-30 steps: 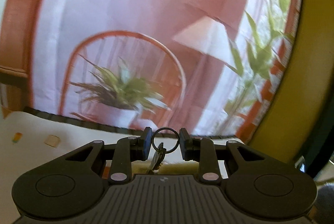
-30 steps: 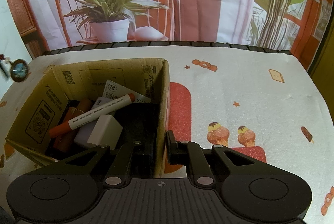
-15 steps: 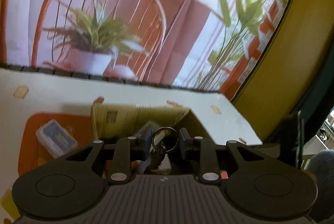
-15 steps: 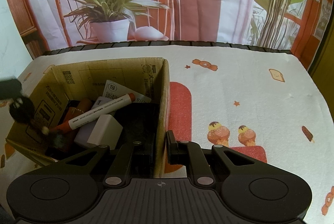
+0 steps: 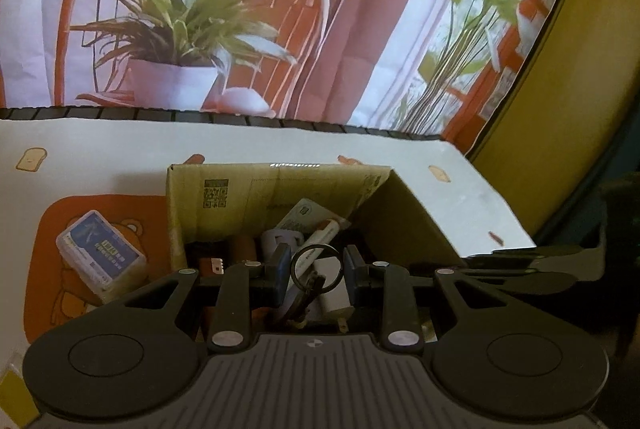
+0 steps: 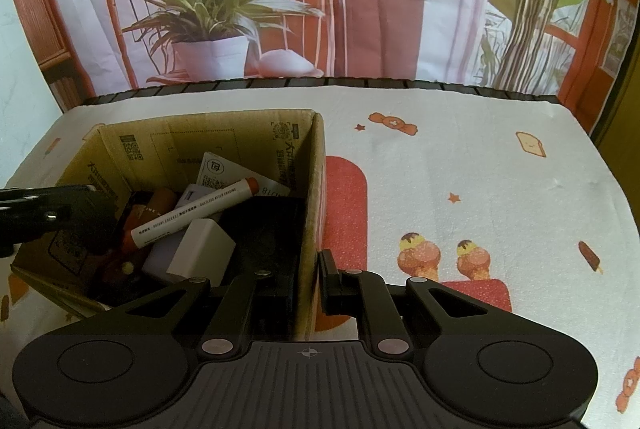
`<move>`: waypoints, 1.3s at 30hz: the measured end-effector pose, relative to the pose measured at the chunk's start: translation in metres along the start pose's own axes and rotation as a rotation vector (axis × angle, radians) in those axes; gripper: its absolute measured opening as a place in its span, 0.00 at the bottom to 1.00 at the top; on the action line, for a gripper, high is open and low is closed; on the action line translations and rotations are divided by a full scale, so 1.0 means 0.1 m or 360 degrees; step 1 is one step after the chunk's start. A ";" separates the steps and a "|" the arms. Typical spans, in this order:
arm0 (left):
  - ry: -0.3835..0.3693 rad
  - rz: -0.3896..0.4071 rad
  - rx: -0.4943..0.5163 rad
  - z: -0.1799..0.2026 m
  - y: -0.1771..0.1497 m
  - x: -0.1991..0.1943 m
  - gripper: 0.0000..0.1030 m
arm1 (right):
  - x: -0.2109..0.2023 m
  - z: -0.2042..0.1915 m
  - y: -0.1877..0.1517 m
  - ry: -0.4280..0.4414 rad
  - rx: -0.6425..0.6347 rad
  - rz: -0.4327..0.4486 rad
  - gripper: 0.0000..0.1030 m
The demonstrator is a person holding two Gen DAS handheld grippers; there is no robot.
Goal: Organize rigid objects
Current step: 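Lower the keys into the box and open the left tool, then move the left tool to the yellow translucent card case on the table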
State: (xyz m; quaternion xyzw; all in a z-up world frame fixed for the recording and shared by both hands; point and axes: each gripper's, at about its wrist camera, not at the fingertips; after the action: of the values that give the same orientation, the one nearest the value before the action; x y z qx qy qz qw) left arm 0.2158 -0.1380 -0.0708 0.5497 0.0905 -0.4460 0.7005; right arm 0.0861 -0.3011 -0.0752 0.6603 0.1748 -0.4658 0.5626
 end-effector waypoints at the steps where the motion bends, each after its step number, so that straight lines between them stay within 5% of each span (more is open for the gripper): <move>1: 0.0015 -0.0005 0.0014 0.00 0.01 0.04 0.29 | 0.00 0.00 0.00 0.0001 0.0000 0.0000 0.12; 12: 0.0168 0.0008 0.0047 -0.14 0.11 0.19 0.32 | 0.00 0.01 0.00 0.0001 -0.0001 0.0000 0.12; 15: 0.0169 0.0037 0.0025 -0.16 0.15 0.13 0.47 | 0.00 0.01 0.00 0.0001 0.0001 0.0000 0.12; 22: 0.0185 0.0132 0.0036 -0.20 0.20 -0.16 0.57 | 0.00 0.01 0.00 0.0001 0.0000 0.0001 0.12; 30: 0.0327 0.0264 0.0050 -0.35 0.19 -0.62 0.86 | 0.00 0.01 0.00 0.0002 0.0002 0.0002 0.12; 39: 0.0545 0.0297 -0.0079 -0.76 0.05 -0.96 0.93 | 0.00 0.02 0.00 0.0004 0.0005 0.0004 0.12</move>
State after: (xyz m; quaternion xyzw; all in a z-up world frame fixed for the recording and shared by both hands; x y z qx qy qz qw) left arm 0.1911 -0.0232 -0.0366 0.6061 0.1681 -0.2768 0.7264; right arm 0.0855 -0.3025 -0.0753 0.6619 0.1739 -0.4647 0.5619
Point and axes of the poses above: each gripper's, at about its wrist camera, not at the fingertips, and x roughly the way its jaws point, z to its right, y to its top, and after that the axes turned 8 degrees about -x, right-handed
